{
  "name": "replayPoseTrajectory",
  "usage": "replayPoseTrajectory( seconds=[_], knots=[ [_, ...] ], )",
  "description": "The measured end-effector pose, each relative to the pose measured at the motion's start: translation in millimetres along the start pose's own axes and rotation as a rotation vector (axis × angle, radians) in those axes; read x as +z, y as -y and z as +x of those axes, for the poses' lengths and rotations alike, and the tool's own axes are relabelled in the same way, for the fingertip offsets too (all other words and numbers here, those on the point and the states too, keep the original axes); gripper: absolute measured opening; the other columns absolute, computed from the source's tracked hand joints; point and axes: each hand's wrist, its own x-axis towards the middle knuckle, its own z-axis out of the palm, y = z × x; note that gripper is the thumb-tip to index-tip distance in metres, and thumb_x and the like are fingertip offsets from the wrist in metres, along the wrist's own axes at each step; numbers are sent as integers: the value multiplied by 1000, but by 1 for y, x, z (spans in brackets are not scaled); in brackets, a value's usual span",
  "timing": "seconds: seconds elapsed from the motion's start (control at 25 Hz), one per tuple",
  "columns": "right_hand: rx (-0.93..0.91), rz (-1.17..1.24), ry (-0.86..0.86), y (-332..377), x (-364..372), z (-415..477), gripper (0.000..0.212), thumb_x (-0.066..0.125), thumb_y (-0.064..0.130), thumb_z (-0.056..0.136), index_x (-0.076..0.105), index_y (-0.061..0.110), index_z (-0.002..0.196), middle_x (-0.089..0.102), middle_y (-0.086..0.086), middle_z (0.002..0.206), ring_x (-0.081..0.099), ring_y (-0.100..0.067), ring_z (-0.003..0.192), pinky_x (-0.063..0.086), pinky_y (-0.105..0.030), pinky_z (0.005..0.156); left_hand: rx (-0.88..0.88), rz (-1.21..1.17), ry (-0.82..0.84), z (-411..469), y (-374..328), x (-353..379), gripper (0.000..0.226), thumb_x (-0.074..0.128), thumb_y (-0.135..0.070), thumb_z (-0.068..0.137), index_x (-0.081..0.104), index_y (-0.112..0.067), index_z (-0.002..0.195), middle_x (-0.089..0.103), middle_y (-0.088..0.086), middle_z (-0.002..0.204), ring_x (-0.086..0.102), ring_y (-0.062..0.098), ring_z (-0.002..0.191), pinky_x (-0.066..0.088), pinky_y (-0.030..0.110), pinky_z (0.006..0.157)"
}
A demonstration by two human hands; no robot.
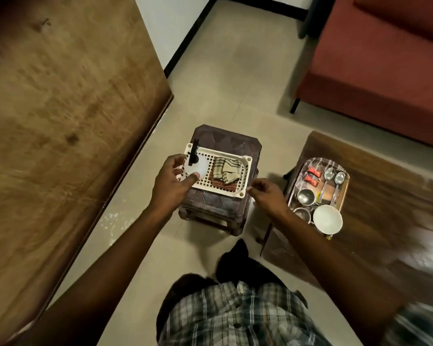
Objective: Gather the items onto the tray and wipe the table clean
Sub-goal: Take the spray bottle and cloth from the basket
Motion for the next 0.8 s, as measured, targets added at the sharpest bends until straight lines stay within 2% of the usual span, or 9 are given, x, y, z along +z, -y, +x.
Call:
replayPoseTrajectory(
  seconds=[0.08,0.16,0.28,0.36,0.44,0.52,0.64,0.68,0.8],
  knots=[
    [36,-44,-32,11,19,38,37,71,21,100,66,11,136,73,-1,114,71,-23,103,59,-42,93,-4,17,38,30,9,0,70,85,-25,88,50,-25,148,56,-9,144,54,16,134,50,38,110],
    [93,-60,-70,18,38,71,43,70,21,100,64,10,140,72,-9,132,70,-28,114,58,-38,94,-21,58,117,62,23,-3,88,89,-25,84,40,-29,157,45,-6,162,43,15,145,41,37,115],
    [158,-94,-108,26,58,110,47,67,22,102,58,10,147,67,-10,142,66,-30,125,50,-28,92,-1,241,285,111,47,-8,114,92,-5,74,27,-26,165,32,2,171,35,18,152,32,33,118],
    [211,-122,-135,27,70,133,44,65,23,103,59,14,146,68,-10,140,66,-31,125,52,-31,97,86,414,371,142,64,-7,120,90,2,69,23,-18,167,32,10,170,33,24,155,28,28,122],
    [265,-114,-157,22,82,151,41,66,23,103,60,17,143,71,-9,135,69,-30,121,57,-36,101,182,461,446,169,80,-7,117,90,-8,69,24,-13,166,34,12,169,31,18,154,24,19,125],
    [322,-118,-184,16,92,163,40,69,22,99,62,15,138,72,-10,132,71,-30,118,59,-39,101,240,459,509,189,92,-2,116,92,-25,70,26,-16,165,35,9,169,31,12,152,24,12,122],
    [371,-117,-240,16,99,172,46,78,20,93,63,13,136,73,-10,130,71,-30,119,58,-39,102,292,468,584,209,102,10,115,93,-42,75,25,-31,166,29,5,173,27,22,160,31,35,125],
    [381,-99,-248,17,101,175,47,80,19,92,63,13,136,73,-9,130,70,-30,119,58,-37,101,314,466,596,212,105,15,110,91,-47,77,26,-34,165,28,4,173,25,23,162,32,39,126],
    [408,-85,-226,25,109,180,39,78,17,94,69,14,132,74,-10,129,70,-30,118,56,-33,95,397,458,632,221,110,24,90,81,-53,86,36,-29,159,34,5,169,33,25,158,38,48,125]
  ],
)
